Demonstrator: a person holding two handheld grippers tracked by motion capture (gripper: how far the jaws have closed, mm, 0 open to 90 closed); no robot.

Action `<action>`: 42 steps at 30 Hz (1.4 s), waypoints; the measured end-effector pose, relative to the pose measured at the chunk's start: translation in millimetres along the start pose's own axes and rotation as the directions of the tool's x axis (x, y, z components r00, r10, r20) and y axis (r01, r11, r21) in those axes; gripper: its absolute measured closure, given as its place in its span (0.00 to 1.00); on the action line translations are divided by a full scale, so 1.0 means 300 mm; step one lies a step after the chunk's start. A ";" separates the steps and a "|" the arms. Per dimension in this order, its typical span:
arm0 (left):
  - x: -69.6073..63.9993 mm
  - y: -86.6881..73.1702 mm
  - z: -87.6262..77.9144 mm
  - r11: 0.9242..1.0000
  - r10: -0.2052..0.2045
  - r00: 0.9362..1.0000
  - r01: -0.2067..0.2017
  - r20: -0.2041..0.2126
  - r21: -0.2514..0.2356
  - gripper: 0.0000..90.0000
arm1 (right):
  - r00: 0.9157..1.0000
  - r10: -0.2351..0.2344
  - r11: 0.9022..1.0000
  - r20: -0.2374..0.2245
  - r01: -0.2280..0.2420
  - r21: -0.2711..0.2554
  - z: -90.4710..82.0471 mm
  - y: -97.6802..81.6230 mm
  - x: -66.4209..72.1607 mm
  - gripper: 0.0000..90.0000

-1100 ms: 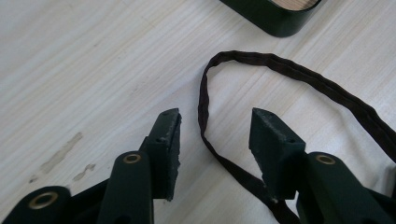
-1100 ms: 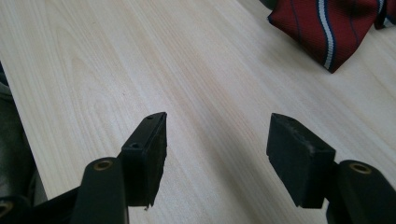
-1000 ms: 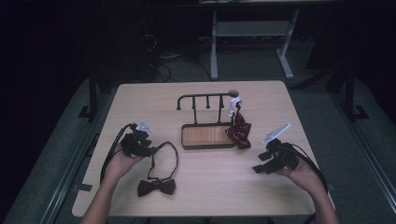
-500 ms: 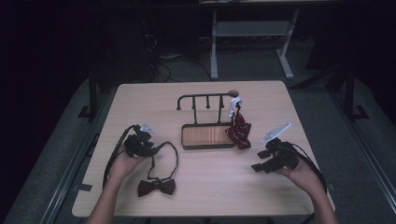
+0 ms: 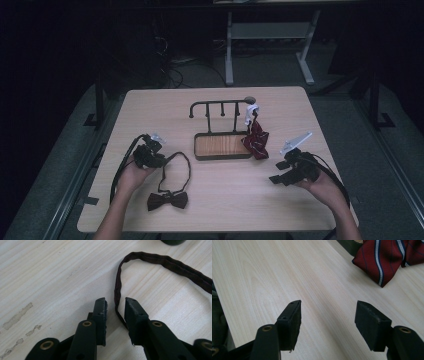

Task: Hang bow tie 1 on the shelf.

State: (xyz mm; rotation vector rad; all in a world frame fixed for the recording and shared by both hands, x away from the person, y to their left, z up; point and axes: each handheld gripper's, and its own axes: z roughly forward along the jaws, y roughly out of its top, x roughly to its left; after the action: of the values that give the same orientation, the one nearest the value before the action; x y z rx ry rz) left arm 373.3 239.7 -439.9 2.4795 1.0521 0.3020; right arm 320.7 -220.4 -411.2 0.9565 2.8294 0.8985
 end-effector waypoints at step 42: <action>-0.044 0.003 -0.057 0.998 0.060 0.997 -0.058 0.049 -0.040 1.00 | 1.000 0.008 1.000 -0.019 -0.007 0.026 0.022 -0.009 -0.011 0.40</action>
State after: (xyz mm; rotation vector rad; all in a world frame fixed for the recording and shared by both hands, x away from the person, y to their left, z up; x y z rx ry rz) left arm 358.9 234.7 -424.8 2.4738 0.9454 0.2743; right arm 323.3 -220.6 -418.8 0.9673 2.8621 0.8791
